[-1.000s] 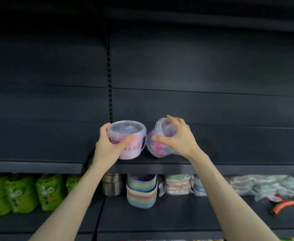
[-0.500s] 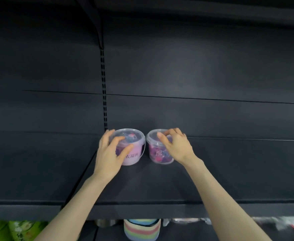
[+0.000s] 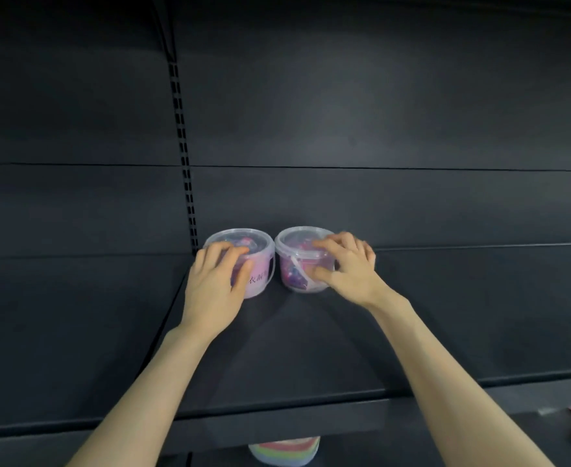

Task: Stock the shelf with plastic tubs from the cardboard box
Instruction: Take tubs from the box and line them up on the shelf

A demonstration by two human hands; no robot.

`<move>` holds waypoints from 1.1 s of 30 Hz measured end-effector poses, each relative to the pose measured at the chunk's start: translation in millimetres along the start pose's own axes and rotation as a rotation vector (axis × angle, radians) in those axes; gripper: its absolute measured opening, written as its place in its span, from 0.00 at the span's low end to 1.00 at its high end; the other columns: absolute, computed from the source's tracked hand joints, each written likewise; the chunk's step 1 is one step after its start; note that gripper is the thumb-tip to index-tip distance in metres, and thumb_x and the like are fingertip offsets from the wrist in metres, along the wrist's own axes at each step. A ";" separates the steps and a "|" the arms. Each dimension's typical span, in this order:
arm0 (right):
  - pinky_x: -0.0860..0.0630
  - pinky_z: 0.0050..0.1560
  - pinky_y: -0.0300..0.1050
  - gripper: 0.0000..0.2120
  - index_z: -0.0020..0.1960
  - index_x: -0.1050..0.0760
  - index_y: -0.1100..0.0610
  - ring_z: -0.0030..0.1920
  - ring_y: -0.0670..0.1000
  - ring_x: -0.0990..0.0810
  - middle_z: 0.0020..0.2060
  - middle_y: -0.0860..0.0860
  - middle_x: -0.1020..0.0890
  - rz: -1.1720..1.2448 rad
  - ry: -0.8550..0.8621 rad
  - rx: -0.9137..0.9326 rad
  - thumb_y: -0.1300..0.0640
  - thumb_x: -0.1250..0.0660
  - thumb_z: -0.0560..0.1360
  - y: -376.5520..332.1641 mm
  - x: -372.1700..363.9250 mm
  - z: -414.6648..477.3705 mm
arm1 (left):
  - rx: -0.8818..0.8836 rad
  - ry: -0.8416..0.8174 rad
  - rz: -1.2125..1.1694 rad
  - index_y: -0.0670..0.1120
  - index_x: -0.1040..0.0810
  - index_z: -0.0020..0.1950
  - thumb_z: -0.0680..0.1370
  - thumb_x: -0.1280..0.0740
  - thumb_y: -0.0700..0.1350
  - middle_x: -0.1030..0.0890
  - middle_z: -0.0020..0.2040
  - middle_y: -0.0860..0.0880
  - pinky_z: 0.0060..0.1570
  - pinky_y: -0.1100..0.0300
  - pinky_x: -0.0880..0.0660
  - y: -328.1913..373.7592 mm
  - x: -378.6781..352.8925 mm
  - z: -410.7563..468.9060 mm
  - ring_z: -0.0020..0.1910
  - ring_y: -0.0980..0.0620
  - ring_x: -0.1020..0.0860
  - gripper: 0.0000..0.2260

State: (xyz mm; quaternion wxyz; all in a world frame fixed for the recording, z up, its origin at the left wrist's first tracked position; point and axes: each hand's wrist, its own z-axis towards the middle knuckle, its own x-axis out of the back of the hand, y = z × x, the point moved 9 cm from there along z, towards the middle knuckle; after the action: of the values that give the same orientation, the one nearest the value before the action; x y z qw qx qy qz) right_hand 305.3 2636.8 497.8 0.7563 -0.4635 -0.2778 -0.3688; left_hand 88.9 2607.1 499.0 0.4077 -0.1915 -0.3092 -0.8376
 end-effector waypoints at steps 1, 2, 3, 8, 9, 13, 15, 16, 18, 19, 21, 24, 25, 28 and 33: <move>0.50 0.69 0.49 0.24 0.65 0.28 0.43 0.67 0.51 0.38 0.62 0.46 0.32 0.052 -0.027 0.012 0.41 0.36 0.69 2.4 0.5 -1.8 | -0.004 0.003 0.007 0.46 0.23 0.60 0.78 0.35 0.44 0.25 0.58 0.47 0.56 0.51 0.31 0.8 0.5 -0.5 0.56 0.45 0.30 0.12; 0.47 0.68 0.48 0.22 0.65 0.28 0.44 0.66 0.52 0.36 0.62 0.46 0.31 0.063 -0.016 0.028 0.46 0.33 0.71 4.5 4.3 -2.7 | -0.010 0.001 0.006 0.46 0.23 0.61 0.78 0.35 0.44 0.25 0.58 0.48 0.57 0.52 0.32 1.1 0.8 -0.6 0.57 0.45 0.30 0.12; 0.44 0.64 0.46 0.20 0.64 0.27 0.45 0.63 0.52 0.35 0.60 0.46 0.29 0.033 0.024 0.040 0.48 0.31 0.72 5.8 9.8 -2.8 | -0.013 -0.004 -0.006 0.46 0.23 0.61 0.78 0.35 0.43 0.25 0.58 0.48 0.57 0.52 0.32 0.5 1.2 -0.3 0.57 0.46 0.30 0.12; 0.49 0.55 0.40 0.16 0.53 0.22 0.48 0.57 0.50 0.36 0.50 0.45 0.29 -0.100 0.250 0.018 0.41 0.29 0.69 0.7 21.9 -2.6 | 0.109 0.031 -0.243 0.44 0.20 0.55 0.75 0.31 0.40 0.22 0.55 0.53 0.58 0.64 0.34 -13.7 11.0 1.8 0.59 0.51 0.27 0.10; 0.50 0.58 0.41 0.15 0.53 0.21 0.48 0.58 0.50 0.37 0.51 0.46 0.29 -0.082 0.257 0.020 0.43 0.29 0.69 0.9 20.3 -2.7 | 0.128 0.042 -0.271 0.44 0.19 0.53 0.74 0.30 0.39 0.21 0.53 0.54 0.58 0.64 0.34 -15.2 13.0 1.9 0.59 0.51 0.27 0.09; 0.39 0.63 0.47 0.15 0.60 0.23 0.44 0.60 0.54 0.38 0.57 0.50 0.32 0.077 0.145 0.089 0.53 0.31 0.74 -2.1 1.9 -2.4 | 0.192 0.016 -0.281 0.47 0.21 0.51 0.73 0.29 0.44 0.24 0.52 0.55 0.54 0.65 0.37 -17.6 7.4 4.9 0.57 0.54 0.30 0.09; 0.36 0.57 0.46 0.15 0.61 0.25 0.43 0.59 0.54 0.40 0.58 0.50 0.33 0.042 0.131 0.114 0.52 0.33 0.76 -5.5 -4.1 1.2 | 0.206 -0.031 -0.250 0.49 0.22 0.53 0.72 0.29 0.49 0.29 0.52 0.54 0.55 0.64 0.38 -18.0 -0.5 9.3 0.55 0.55 0.34 0.11; 0.35 0.56 0.46 0.15 0.62 0.25 0.43 0.59 0.53 0.40 0.58 0.50 0.34 0.013 0.123 0.113 0.50 0.34 0.76 -6.1 -6.5 4.9 | 0.196 -0.055 -0.199 0.50 0.22 0.54 0.72 0.29 0.50 0.30 0.53 0.54 0.57 0.61 0.38 -18.2 -3.8 12.7 0.55 0.55 0.36 0.12; 0.33 0.54 0.48 0.15 0.63 0.26 0.43 0.59 0.52 0.42 0.59 0.50 0.34 -0.021 0.100 0.094 0.49 0.35 0.76 -5.4 -10.7 13.3 | 0.164 -0.098 -0.087 0.51 0.23 0.57 0.73 0.31 0.52 0.31 0.54 0.52 0.61 0.56 0.37 -19.1 -9.1 19.1 0.56 0.51 0.36 0.14; 0.31 0.53 0.49 0.15 0.63 0.27 0.43 0.59 0.52 0.42 0.59 0.49 0.35 -0.025 0.087 0.081 0.49 0.35 0.76 -4.6 -12.7 17.1 | 0.155 -0.122 -0.055 0.51 0.23 0.59 0.74 0.32 0.52 0.31 0.56 0.51 0.61 0.54 0.36 -21.4 -12.4 21.5 0.58 0.50 0.35 0.14; 0.30 0.53 0.51 0.15 0.63 0.28 0.42 0.59 0.51 0.43 0.59 0.49 0.36 -0.025 0.069 0.052 0.49 0.36 0.77 -3.2 -18.0 24.2 | 0.158 -0.168 -0.022 0.50 0.25 0.62 0.76 0.35 0.53 0.31 0.59 0.50 0.61 0.52 0.35 -28.8 -20.3 27.1 0.60 0.48 0.35 0.15; 0.31 0.58 0.51 0.16 0.64 0.29 0.44 0.61 0.54 0.43 0.61 0.50 0.37 -0.017 0.062 0.027 0.51 0.36 0.77 -2.2 -23.5 36.0 | 0.159 -0.233 0.014 0.48 0.28 0.62 0.78 0.38 0.53 0.31 0.62 0.48 0.61 0.51 0.35 -34.4 -34.5 40.5 0.61 0.46 0.36 0.16; 0.32 0.59 0.51 0.16 0.65 0.29 0.45 0.61 0.55 0.43 0.62 0.51 0.37 -0.023 0.059 0.017 0.51 0.37 0.77 -2.6 -24.8 40.2 | 0.165 -0.240 0.024 0.47 0.28 0.63 0.78 0.39 0.53 0.31 0.62 0.48 0.61 0.52 0.35 -34.8 -37.9 43.9 0.61 0.46 0.36 0.16; 0.32 0.58 0.50 0.16 0.65 0.29 0.46 0.63 0.55 0.44 0.62 0.51 0.38 -0.021 0.067 -0.015 0.52 0.37 0.78 -0.7 -28.1 48.4 | 0.155 -0.200 0.066 0.45 0.28 0.63 0.79 0.39 0.52 0.31 0.62 0.47 0.61 0.53 0.36 -34.2 -43.3 46.9 0.61 0.45 0.36 0.16; 0.29 0.52 0.51 0.16 0.65 0.32 0.44 0.62 0.55 0.44 0.62 0.51 0.39 -0.064 0.075 -0.010 0.52 0.39 0.79 1.5 -30.9 49.3 | 0.088 -0.081 0.146 0.44 0.27 0.62 0.79 0.40 0.51 0.28 0.60 0.45 0.62 0.46 0.35 -29.1 -41.1 38.6 0.61 0.44 0.33 0.16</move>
State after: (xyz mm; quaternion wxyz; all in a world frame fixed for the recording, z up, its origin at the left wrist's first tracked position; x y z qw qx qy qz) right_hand 284.9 2691.2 493.9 0.7516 -0.4442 -0.2621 -0.4113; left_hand 92.7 2670.1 493.4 0.4630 -0.2293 -0.3468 -0.7828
